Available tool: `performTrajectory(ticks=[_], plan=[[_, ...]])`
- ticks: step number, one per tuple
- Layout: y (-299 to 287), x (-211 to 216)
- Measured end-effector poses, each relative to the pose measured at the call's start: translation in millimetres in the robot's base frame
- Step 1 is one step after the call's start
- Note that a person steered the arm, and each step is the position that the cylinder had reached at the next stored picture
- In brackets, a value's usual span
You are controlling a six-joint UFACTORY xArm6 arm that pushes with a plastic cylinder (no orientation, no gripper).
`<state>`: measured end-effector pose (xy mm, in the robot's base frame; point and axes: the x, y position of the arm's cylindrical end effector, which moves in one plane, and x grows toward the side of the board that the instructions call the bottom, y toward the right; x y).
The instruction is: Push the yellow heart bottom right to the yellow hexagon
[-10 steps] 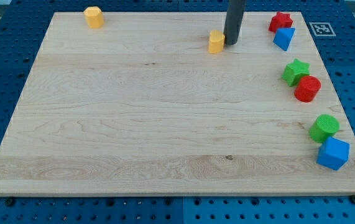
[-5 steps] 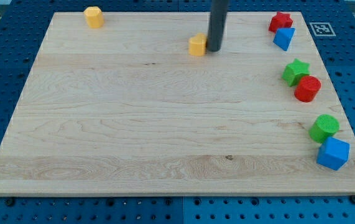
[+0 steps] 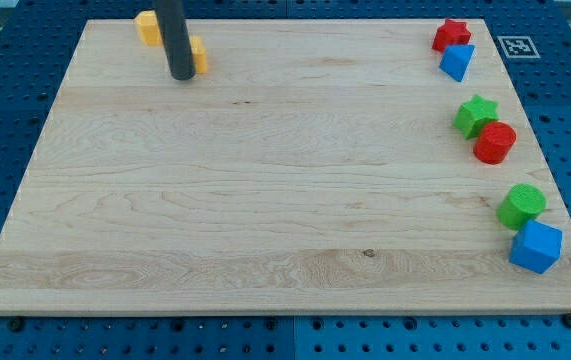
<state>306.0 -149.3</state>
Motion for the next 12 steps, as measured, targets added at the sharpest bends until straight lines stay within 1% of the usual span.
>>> performTrajectory(ticks=[2, 4, 5, 6, 8, 10, 12], plan=[[-5.0, 0.0], [96.7, 10.7], [86.0, 9.6], [58.9, 2.7], [34.1, -17.4], [-9.2, -26.2], [-23.5, -34.0]])
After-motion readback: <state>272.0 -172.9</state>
